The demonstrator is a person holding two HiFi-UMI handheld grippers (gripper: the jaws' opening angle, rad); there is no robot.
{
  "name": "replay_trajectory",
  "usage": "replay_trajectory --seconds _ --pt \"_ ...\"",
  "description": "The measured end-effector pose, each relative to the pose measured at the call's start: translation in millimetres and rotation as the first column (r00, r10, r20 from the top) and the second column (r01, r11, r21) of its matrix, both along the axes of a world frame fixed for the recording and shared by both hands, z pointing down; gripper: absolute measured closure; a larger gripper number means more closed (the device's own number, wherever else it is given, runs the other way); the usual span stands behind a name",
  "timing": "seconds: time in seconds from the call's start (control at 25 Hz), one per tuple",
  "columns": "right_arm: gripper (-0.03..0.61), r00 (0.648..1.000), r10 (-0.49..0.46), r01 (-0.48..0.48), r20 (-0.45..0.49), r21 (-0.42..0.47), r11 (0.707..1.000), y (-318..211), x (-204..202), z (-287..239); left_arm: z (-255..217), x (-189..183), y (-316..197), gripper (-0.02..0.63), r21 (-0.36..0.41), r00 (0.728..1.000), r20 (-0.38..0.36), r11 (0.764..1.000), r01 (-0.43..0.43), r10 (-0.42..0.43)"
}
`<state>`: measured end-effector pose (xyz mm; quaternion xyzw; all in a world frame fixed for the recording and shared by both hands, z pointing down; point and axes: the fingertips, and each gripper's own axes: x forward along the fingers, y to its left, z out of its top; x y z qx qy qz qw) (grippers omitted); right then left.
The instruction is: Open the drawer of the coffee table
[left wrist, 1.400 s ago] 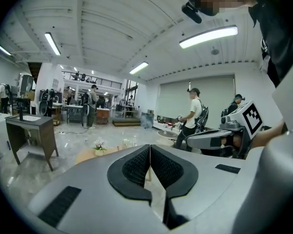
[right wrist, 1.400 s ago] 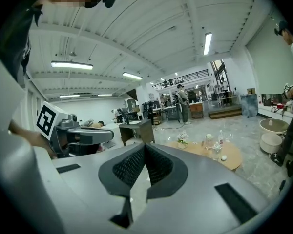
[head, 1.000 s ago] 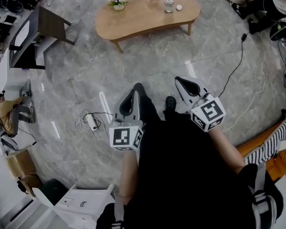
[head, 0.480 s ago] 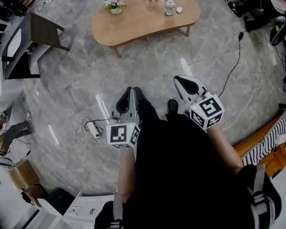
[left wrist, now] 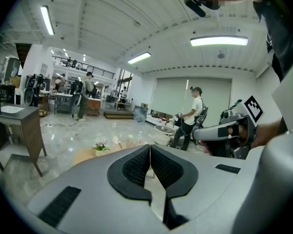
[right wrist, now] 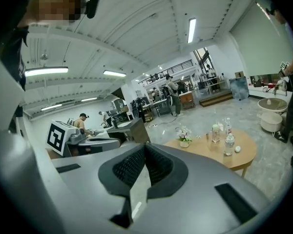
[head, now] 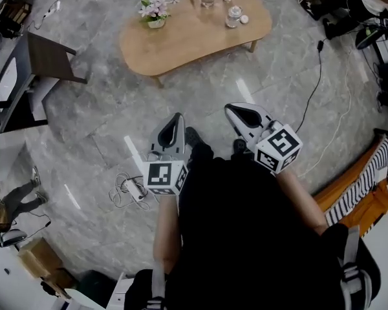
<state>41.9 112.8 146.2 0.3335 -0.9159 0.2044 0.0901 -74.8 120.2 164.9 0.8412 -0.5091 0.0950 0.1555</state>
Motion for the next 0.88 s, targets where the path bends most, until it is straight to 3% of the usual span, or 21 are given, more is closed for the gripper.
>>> replay_trajectory --seconds 0.2,0.4,0.6,0.88 --pt "0.566 0.996 -0.059 0.053 -0.071 -0.090 0.995 -8.6 -38.6 31.8 20.3 -22.4 -26.2 0.600 -0.040 0.997 -0.011 0.997 -0.070 0.070" --pt "0.566 0.989 -0.027 0.001 -0.144 -0.179 0.984 -15.6 -43.5 77.8 63.5 -28.7 -40.5 0.600 -0.125 0.994 -0.032 0.986 -0.111 0.108" --pt "0.566 0.995 -0.037 0.012 -0.094 -0.247 0.969 -34.2 -39.2 118.6 107.3 -27.2 -54.6 0.600 -0.184 0.996 -0.029 0.979 -0.086 0.082" --pt "0.566 0.993 -0.099 0.077 -0.069 -0.271 0.959 -78.3 -15.1 210.9 190.5 0.2 -80.6 0.600 -0.238 1.000 -0.019 0.971 -0.019 0.015"
